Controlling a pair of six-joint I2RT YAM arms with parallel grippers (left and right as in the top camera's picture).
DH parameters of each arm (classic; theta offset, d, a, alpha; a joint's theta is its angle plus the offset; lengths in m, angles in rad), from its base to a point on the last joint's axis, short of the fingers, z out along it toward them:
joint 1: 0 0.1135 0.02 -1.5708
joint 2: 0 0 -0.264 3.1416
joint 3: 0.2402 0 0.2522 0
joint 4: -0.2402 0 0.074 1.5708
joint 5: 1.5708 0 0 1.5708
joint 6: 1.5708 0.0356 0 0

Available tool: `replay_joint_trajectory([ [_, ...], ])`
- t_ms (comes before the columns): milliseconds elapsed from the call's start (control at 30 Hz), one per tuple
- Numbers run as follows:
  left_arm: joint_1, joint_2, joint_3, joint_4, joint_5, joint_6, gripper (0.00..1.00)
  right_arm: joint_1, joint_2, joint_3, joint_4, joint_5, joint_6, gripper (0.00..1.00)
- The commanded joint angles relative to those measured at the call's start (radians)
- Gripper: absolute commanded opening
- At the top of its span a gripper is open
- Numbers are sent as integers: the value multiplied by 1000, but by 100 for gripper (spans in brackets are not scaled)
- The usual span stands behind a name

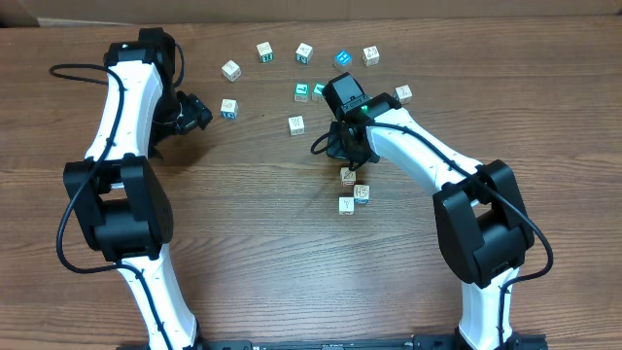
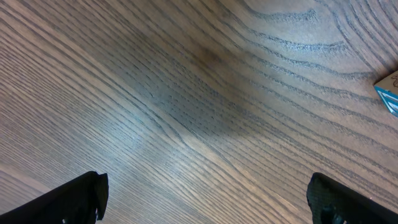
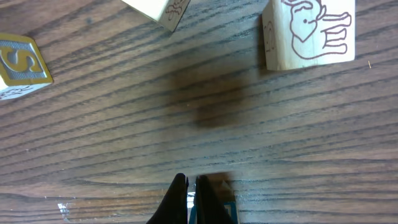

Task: Form a circle
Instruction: 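Move the right gripper up toward the arc's upper right blocks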

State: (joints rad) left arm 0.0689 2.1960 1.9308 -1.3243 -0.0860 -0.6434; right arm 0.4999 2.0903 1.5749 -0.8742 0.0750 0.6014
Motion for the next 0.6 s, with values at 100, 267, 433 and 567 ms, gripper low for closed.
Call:
replay_joint_trajectory([
  [100, -4, 3, 17, -2, -1, 16, 100, 5, -1, -3, -26, 2, -7, 4],
  [267, -4, 3, 17, -2, -1, 15, 100, 5, 0, -3, -17, 7, -6, 4],
  [433, -4, 3, 17, -2, -1, 16, 100, 4, 1, -3, -18, 21, -6, 4],
  [567, -4, 3, 17, -2, -1, 16, 100, 5, 1, -3, -29, 21, -6, 4],
])
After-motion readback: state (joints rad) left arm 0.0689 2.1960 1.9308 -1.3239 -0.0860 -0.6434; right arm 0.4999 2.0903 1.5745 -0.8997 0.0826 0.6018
